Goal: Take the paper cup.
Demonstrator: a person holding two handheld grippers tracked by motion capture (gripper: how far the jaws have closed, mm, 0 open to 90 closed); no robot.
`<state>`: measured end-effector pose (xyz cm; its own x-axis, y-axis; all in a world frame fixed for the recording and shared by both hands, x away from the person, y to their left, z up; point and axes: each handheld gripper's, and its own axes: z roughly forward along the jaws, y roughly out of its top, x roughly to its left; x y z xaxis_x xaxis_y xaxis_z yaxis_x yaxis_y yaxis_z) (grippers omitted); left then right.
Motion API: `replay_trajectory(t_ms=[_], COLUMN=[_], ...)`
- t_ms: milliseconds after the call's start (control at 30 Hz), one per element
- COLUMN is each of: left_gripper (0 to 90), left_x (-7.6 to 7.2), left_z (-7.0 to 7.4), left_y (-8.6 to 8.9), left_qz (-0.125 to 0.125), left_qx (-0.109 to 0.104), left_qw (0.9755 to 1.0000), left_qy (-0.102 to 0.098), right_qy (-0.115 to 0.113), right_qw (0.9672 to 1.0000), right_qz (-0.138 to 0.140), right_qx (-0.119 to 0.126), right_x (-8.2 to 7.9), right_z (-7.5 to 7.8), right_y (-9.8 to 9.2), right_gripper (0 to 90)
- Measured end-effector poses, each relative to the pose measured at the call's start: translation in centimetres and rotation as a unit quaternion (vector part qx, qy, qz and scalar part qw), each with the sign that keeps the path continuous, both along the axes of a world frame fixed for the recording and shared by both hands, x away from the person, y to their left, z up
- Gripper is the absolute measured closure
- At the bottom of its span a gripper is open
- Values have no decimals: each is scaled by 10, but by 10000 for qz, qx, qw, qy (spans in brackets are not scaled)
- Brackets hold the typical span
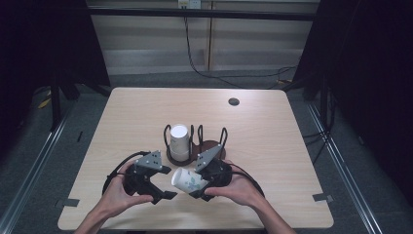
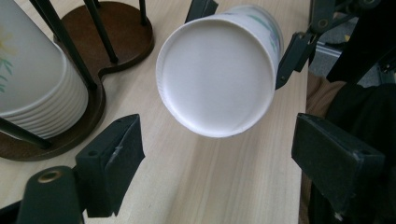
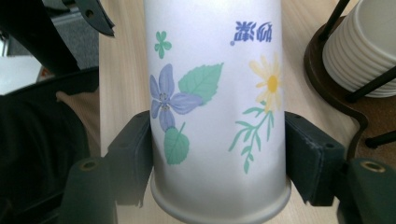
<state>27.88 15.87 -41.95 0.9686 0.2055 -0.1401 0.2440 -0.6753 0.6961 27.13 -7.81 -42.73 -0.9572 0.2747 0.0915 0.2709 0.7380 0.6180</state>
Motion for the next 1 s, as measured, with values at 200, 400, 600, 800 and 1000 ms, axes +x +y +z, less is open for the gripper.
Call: replay_trajectory(t_ms=[200,400,600,800,1000], left_gripper=[183,209,215,235,209], left_x=[-1,-1,0,-2,-3], left_z=[-4,-5,-7,-10,-10], left_y=[-2,-2,-5,-9,-13], left_qz=[-63,-49,-27,-155,-278], left_qx=[131,126,249,355,468], left_qw=[9999,9999,9997,9992,9985], left_qy=[-31,-57,19,-2,18], right_qy=[-19,-25,1,25,1], right_qw=[9997,9986,9972,9948,9920], right_qz=[79,143,171,279,369], right_qx=[-220,-511,-729,-974,-1210], right_x=[-1,0,0,-2,-5], right_z=[1,3,4,1,-3], right_y=[4,6,8,13,16], right_gripper=[316,316,317,316,316])
